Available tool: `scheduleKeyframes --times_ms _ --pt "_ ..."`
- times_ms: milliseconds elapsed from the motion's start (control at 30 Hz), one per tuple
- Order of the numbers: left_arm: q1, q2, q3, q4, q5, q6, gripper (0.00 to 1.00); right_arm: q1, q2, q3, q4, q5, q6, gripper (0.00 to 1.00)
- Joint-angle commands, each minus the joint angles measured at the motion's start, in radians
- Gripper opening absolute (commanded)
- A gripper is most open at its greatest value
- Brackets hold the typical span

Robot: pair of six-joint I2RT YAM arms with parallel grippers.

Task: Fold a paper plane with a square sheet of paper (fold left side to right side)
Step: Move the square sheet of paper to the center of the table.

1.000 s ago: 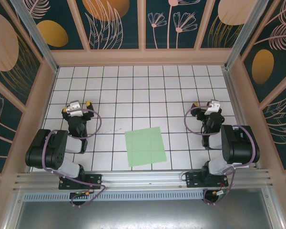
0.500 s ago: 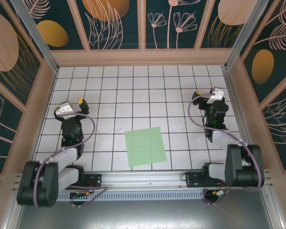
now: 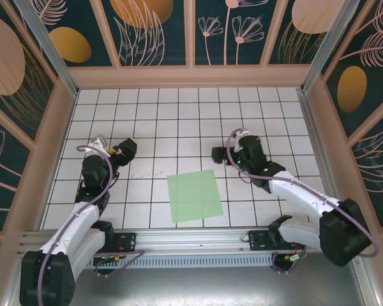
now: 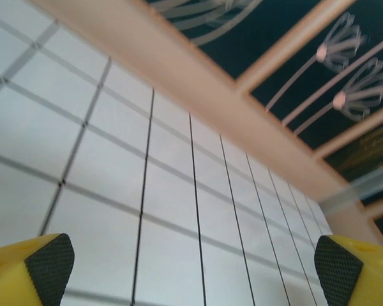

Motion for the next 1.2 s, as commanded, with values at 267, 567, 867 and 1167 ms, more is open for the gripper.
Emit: scheduleKeyframes --times_ms 267,567,867,1167 --pt "-0.028 0.107 0.043 -0.043 0.085 -0.021 0.99 0.370 0.408 0.262 -0.300 0.075 0.050 0.99" --pt "-0.027 0.107 0.061 -0.090 0.055 0.007 0.98 0.376 0.523 0.278 -0.243 0.074 0.054 0.99" --pt "-0.027 0.108 0.069 -0.110 0.036 0.006 0.98 0.318 0.597 0.276 -0.144 0.036 0.068 0.99" --pt "-0.027 0.109 0.068 -0.131 0.016 0.006 0.98 0.227 0.701 0.353 -0.081 0.025 0.034 0.97"
